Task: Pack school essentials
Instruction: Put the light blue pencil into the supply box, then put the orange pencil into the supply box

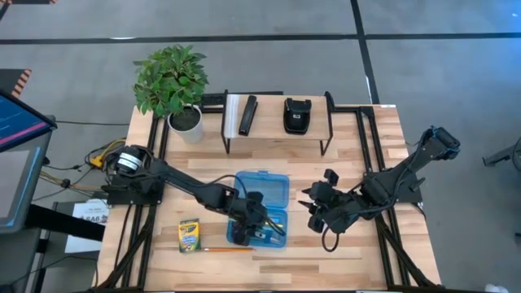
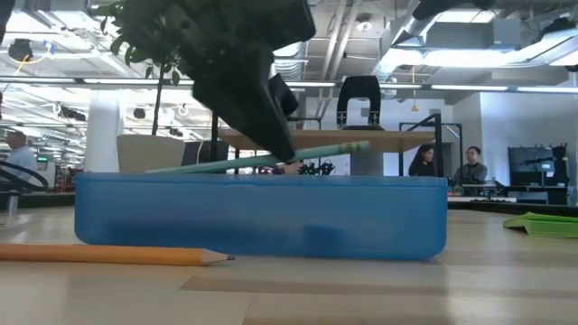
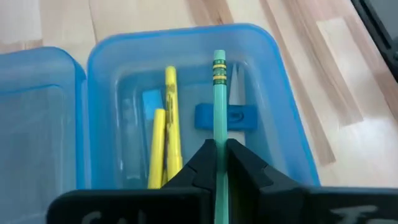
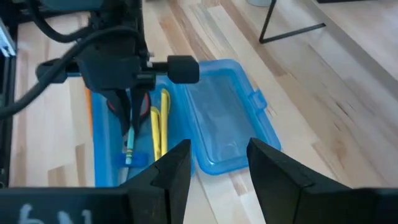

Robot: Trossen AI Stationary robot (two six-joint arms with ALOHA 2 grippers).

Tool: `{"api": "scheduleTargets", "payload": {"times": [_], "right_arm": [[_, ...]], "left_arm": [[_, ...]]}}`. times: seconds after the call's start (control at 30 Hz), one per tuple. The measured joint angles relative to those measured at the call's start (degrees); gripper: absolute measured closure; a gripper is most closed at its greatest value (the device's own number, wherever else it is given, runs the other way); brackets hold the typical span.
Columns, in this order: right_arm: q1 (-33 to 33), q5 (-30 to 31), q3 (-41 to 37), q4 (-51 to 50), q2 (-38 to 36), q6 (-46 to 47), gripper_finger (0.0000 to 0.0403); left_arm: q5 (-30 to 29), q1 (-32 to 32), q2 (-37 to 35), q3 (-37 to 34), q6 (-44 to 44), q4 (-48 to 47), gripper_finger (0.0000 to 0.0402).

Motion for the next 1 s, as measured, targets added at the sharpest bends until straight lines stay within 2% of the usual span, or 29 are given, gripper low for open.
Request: {"api": "scheduleTargets", "payload": {"times": [0.37, 0.53, 0.67, 0.77, 0.87, 1.0], "right_arm": [[-1.06, -0.78, 0.02, 1.77, 0.0, -1.31, 0.0226], [-1.16, -0.8, 0.02, 1.63, 0.0, -1.37, 0.0226], [-1.14, -0.85, 0.02, 1.49, 0.0, -1.38, 0.0226], [-1.13, -0.87, 0.02, 1.37, 0.0, -1.36, 0.0226], [-0.89, -0.87, 0.02, 0.93, 0.0, -1.35, 0.0226], [-0.87, -0.89, 0.02, 1.06, 0.02, -1.33, 0.0226]], "left_arm": [[0.12, -0.02, -0.02, 0.0, -0.12, 6.31, 0.0321], [0.14, -0.02, -0.04, 0.0, 1.22, 5.64, 0.0297], [0.41, -0.58, -2.74, -0.07, 0.68, 0.7, 0.0282], [-0.31, -3.49, -6.6, -0.47, -0.52, -4.44, 0.0279], [-4.71, -8.43, -9.74, -3.65, -0.71, -6.75, 0.0281], [-10.33, -14.67, -14.9, -10.33, -4.37, -5.32, 0.0282]]}}
